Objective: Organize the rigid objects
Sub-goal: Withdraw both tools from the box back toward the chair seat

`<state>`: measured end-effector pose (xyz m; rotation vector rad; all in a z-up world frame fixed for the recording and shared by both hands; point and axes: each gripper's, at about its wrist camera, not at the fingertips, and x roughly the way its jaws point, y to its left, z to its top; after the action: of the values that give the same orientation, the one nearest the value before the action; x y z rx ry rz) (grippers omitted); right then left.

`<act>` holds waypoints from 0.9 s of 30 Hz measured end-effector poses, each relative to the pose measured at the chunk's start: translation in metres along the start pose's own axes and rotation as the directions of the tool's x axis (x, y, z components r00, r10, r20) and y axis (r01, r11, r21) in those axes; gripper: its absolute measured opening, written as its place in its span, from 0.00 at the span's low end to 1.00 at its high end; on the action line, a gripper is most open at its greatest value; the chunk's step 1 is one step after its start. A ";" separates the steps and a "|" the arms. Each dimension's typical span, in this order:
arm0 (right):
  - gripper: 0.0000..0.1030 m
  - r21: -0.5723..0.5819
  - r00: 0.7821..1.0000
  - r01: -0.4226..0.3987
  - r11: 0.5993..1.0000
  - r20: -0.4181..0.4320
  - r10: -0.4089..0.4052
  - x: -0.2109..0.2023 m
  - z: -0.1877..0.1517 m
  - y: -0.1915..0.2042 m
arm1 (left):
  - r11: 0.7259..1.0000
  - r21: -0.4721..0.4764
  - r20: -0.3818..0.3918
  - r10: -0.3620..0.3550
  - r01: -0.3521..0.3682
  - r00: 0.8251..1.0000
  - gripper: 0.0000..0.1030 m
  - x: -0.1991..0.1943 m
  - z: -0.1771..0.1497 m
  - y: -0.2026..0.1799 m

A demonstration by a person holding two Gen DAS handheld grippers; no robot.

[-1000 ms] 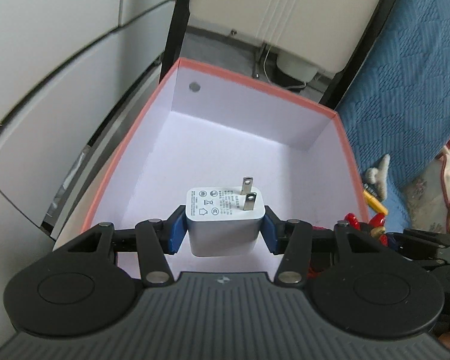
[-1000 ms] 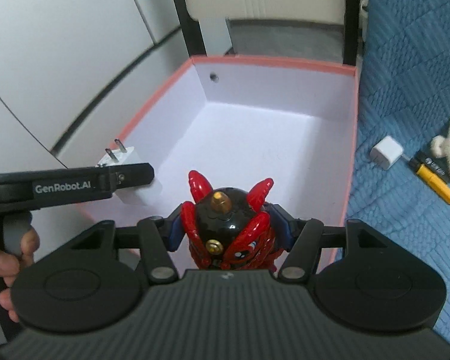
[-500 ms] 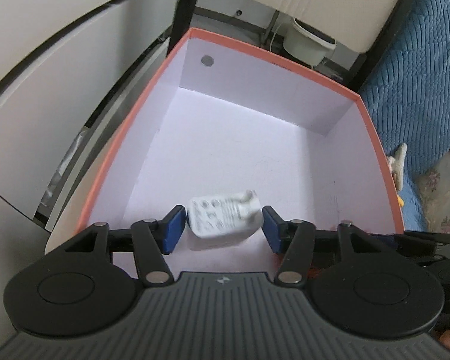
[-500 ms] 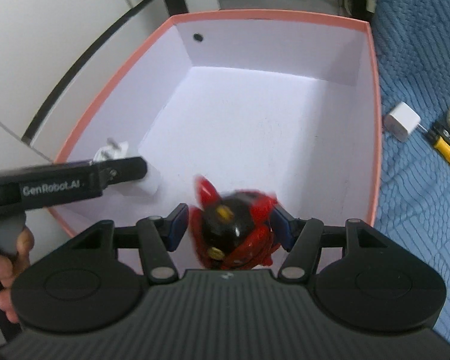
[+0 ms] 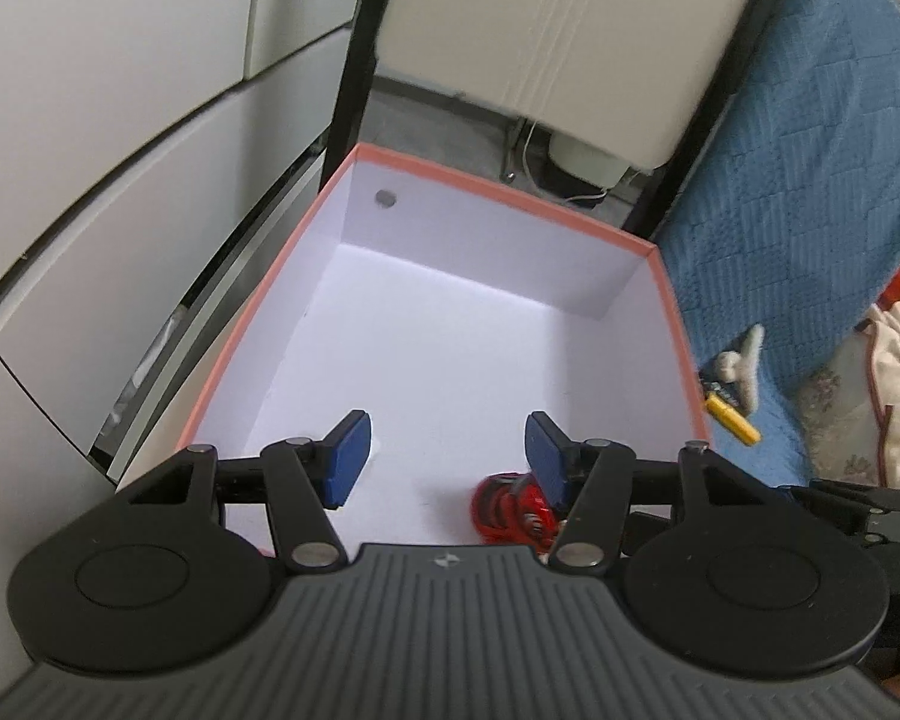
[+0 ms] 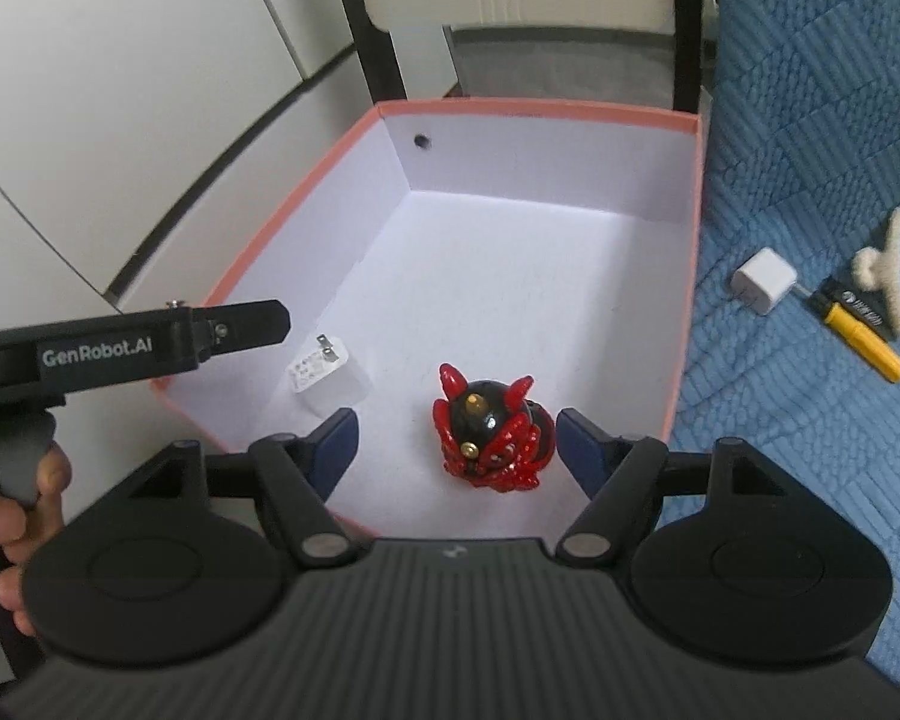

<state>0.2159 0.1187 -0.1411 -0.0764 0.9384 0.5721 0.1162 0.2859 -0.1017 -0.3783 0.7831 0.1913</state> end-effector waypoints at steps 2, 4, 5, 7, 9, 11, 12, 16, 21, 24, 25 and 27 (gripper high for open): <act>0.72 -0.003 1.000 0.000 1.000 0.020 0.000 -0.012 -0.004 -0.002 | 1.000 0.009 0.019 -0.002 0.002 1.000 0.61 -0.013 -0.003 -0.008; 0.72 -0.001 0.999 0.004 1.000 0.043 -0.004 -0.026 -0.009 -0.005 | 1.000 0.017 0.034 -0.010 0.010 0.999 0.61 -0.025 -0.007 -0.018; 0.72 0.002 0.999 0.006 1.000 0.052 -0.006 -0.033 -0.011 -0.007 | 1.000 0.022 0.041 -0.014 0.013 0.999 0.61 -0.032 -0.009 -0.023; 0.72 0.005 0.997 0.007 1.000 0.078 -0.007 -0.047 -0.017 -0.011 | 0.999 0.033 0.056 -0.017 0.015 0.998 0.61 -0.043 -0.014 -0.034; 0.72 0.006 0.995 0.013 1.000 0.096 -0.014 -0.060 -0.022 -0.015 | 0.999 0.041 0.067 -0.024 0.021 0.997 0.61 -0.053 -0.019 -0.042; 0.72 0.001 0.993 0.018 1.000 0.115 -0.018 -0.074 -0.030 -0.020 | 0.998 0.051 0.075 -0.030 0.026 0.997 0.61 -0.063 -0.024 -0.052; 0.72 0.000 0.992 0.020 1.000 0.122 -0.020 -0.079 -0.033 -0.022 | 0.998 0.054 0.082 -0.031 0.027 0.996 0.61 -0.067 -0.026 -0.056; 0.72 0.013 0.988 0.033 0.999 0.149 -0.035 -0.102 -0.048 -0.036 | 0.997 0.062 0.107 -0.051 0.045 0.993 0.61 -0.086 -0.035 -0.073; 0.72 0.041 0.981 0.054 0.998 0.186 -0.061 -0.129 -0.066 -0.052 | 0.993 0.090 0.131 -0.083 0.072 0.988 0.61 -0.101 -0.048 -0.101; 0.72 0.065 0.975 0.069 0.996 0.209 -0.081 -0.145 -0.077 -0.062 | 0.989 0.111 0.136 -0.108 0.093 0.985 0.61 -0.107 -0.059 -0.121; 0.72 0.071 0.972 0.078 0.994 0.218 -0.092 -0.151 -0.081 -0.065 | 0.988 0.120 0.135 -0.114 0.098 0.984 0.61 -0.109 -0.063 -0.128; 0.72 0.080 0.967 0.090 0.993 0.230 -0.107 -0.161 -0.088 -0.070 | 0.985 0.136 0.134 -0.125 0.107 0.983 0.61 -0.113 -0.072 -0.139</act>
<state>0.1122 -0.0369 -0.0817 0.0070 0.7192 0.4449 0.0337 0.1263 -0.0309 -0.2841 0.6269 0.0566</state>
